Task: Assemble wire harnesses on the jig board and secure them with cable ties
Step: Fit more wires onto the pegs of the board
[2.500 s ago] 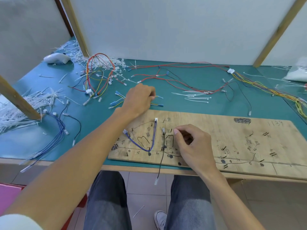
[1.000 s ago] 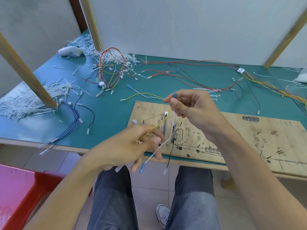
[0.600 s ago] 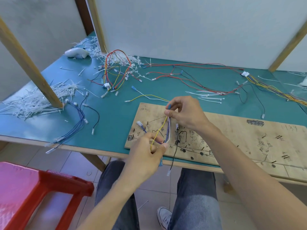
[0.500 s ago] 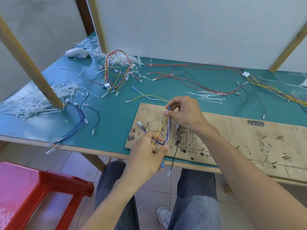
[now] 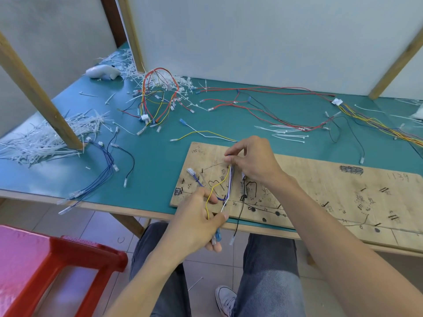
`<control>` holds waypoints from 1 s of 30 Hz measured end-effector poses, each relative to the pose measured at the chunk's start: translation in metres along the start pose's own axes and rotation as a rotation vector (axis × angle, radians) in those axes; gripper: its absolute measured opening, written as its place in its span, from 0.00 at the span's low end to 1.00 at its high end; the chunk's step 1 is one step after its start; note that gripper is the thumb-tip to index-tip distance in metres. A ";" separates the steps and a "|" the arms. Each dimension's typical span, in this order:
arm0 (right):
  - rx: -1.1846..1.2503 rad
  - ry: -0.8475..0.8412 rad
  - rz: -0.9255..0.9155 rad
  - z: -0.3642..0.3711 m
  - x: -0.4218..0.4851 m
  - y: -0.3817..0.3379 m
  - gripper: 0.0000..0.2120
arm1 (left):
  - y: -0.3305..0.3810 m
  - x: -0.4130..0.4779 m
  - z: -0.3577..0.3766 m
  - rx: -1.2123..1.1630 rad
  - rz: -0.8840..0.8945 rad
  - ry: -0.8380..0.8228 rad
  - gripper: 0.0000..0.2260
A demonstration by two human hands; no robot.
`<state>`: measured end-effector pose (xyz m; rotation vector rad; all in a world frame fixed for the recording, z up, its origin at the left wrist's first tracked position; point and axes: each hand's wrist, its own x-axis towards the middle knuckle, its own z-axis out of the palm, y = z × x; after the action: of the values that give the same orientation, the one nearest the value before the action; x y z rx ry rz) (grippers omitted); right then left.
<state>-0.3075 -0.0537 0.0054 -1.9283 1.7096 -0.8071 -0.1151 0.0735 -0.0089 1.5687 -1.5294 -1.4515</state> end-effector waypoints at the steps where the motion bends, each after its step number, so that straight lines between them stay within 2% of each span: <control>1: 0.013 0.004 -0.005 0.000 0.000 0.001 0.03 | -0.001 0.000 -0.001 -0.003 0.003 0.005 0.14; 14: 0.023 -0.011 0.043 0.000 0.000 0.000 0.04 | -0.007 -0.001 -0.001 0.062 0.014 -0.042 0.16; 18: -0.106 -0.061 -0.060 -0.002 -0.002 -0.005 0.03 | -0.011 -0.007 -0.006 0.082 0.008 -0.045 0.14; 21: -0.291 -0.145 -0.098 -0.005 -0.009 -0.011 0.11 | -0.012 -0.009 -0.007 0.095 0.016 -0.011 0.13; 23: -0.390 -0.118 -0.140 -0.008 -0.025 -0.019 0.17 | -0.012 -0.011 -0.005 0.107 0.040 0.002 0.13; 25: -0.348 -0.091 -0.264 -0.011 -0.051 -0.031 0.17 | -0.013 -0.012 -0.002 0.098 0.059 0.019 0.14; 27: -0.319 -0.193 -0.361 -0.009 -0.081 -0.038 0.16 | -0.014 -0.012 -0.001 0.118 0.099 0.034 0.13; 30: -0.352 -0.255 -0.371 0.001 -0.111 -0.037 0.15 | -0.016 -0.011 -0.003 0.215 0.168 0.055 0.12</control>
<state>-0.2870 0.0617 0.0145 -2.5116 1.4333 -0.3665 -0.1036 0.0865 -0.0183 1.5425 -1.7869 -1.1752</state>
